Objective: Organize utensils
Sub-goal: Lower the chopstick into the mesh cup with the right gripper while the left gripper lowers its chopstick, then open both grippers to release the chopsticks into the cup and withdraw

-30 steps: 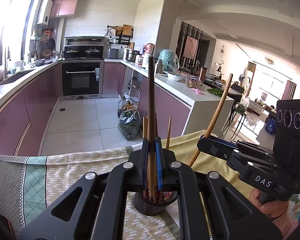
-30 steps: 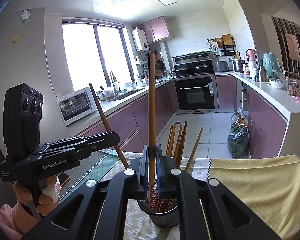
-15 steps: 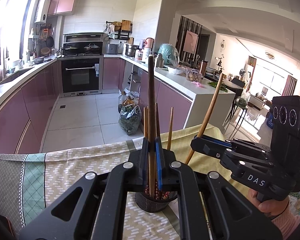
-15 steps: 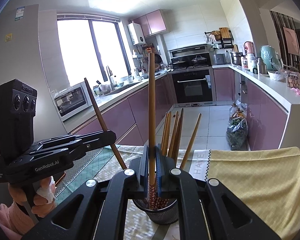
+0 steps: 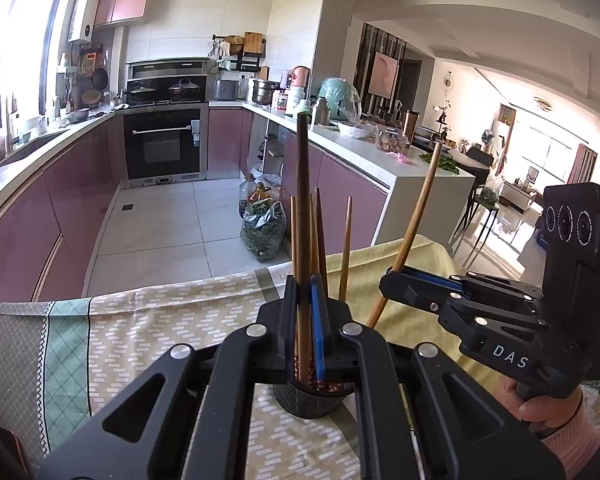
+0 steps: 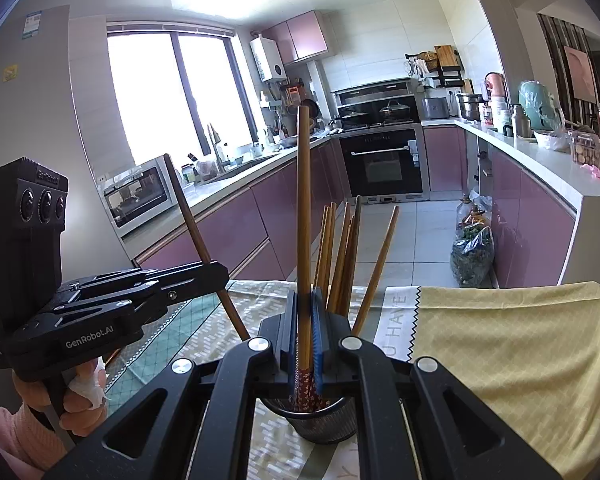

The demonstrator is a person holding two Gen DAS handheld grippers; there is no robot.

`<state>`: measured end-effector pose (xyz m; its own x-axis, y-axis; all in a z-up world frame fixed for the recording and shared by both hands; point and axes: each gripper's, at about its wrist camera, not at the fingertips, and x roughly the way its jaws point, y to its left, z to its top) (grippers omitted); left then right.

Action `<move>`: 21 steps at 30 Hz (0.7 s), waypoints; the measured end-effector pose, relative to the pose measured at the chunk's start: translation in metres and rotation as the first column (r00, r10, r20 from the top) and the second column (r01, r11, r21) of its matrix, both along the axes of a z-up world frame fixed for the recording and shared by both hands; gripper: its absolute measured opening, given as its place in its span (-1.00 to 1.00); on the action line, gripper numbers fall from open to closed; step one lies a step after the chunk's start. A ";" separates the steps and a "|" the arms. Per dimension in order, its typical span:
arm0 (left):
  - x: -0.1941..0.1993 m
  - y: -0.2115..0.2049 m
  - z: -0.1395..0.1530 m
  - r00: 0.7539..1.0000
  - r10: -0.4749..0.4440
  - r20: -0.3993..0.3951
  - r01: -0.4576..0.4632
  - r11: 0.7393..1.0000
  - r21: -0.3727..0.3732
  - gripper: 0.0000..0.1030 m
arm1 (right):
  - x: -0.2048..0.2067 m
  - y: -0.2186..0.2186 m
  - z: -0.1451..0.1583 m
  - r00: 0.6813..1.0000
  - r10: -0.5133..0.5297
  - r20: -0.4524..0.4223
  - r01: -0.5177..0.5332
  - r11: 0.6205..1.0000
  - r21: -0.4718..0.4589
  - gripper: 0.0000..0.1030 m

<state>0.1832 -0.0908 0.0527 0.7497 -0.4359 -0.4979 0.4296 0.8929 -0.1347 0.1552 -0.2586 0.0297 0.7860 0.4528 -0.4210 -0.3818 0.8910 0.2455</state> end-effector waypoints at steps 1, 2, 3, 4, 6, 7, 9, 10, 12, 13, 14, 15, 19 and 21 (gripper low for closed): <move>0.000 0.000 0.000 1.000 0.000 -0.002 0.000 1.000 0.002 -0.86 | 0.000 0.000 -0.001 1.000 0.000 -0.001 0.000 1.000 0.000 -0.89; 0.001 -0.001 0.000 1.000 0.000 -0.004 0.000 1.000 0.003 -0.86 | 0.001 0.000 -0.002 1.000 -0.001 -0.003 0.001 1.000 0.000 -0.89; 0.001 -0.001 -0.001 1.000 -0.001 -0.005 0.001 1.000 0.005 -0.86 | 0.001 -0.001 -0.003 1.000 -0.002 -0.005 0.002 1.000 0.001 -0.89; 0.001 -0.002 -0.001 1.000 -0.002 -0.007 0.002 1.000 0.007 -0.86 | 0.002 -0.001 -0.003 1.000 -0.002 -0.007 0.002 1.000 0.002 -0.89; 0.002 -0.003 -0.002 1.000 -0.004 -0.010 0.004 1.000 0.013 -0.86 | 0.002 -0.002 -0.005 1.000 -0.003 -0.012 0.003 1.000 0.002 -0.89; 0.002 -0.004 -0.002 1.000 -0.005 -0.013 0.005 1.000 0.017 -0.86 | 0.003 -0.002 -0.006 1.000 -0.003 -0.014 0.003 1.000 0.002 -0.89; 0.003 -0.005 -0.003 1.000 -0.007 -0.018 0.008 1.000 0.025 -0.86 | 0.003 -0.003 -0.008 1.000 -0.004 -0.019 0.004 1.000 0.002 -0.89; 0.004 -0.006 -0.004 1.000 -0.009 -0.022 0.009 1.000 0.028 -0.86 | 0.003 -0.003 -0.009 1.000 -0.004 -0.020 0.004 1.000 0.002 -0.89; 0.005 -0.010 -0.005 1.000 -0.009 -0.029 0.010 0.999 0.032 -0.86 | 0.004 -0.004 -0.011 1.000 -0.005 -0.025 0.005 1.000 0.005 -0.89; 0.006 -0.010 -0.005 0.999 -0.010 -0.033 0.012 0.999 0.035 -0.86 | 0.004 -0.004 -0.012 1.000 -0.006 -0.029 0.006 1.000 0.005 -0.89; 0.006 -0.010 -0.007 0.999 -0.011 -0.036 0.013 0.999 0.038 -0.86 | 0.005 -0.004 -0.014 0.999 -0.006 -0.032 0.006 1.000 0.005 -0.89; 0.007 -0.011 -0.007 0.999 -0.011 -0.039 0.013 0.999 0.041 -0.86 | 0.006 -0.005 -0.015 0.999 -0.006 -0.036 0.006 1.000 0.006 -0.89; 0.011 -0.013 -0.009 0.999 -0.010 -0.050 0.013 0.999 0.050 -0.85 | 0.008 -0.006 -0.020 0.999 -0.002 -0.050 0.002 1.000 0.008 -0.89; 0.013 -0.014 -0.010 0.999 -0.007 -0.053 0.010 0.999 0.054 -0.85 | 0.010 -0.006 -0.021 0.998 -0.001 -0.057 0.001 1.000 0.008 -0.89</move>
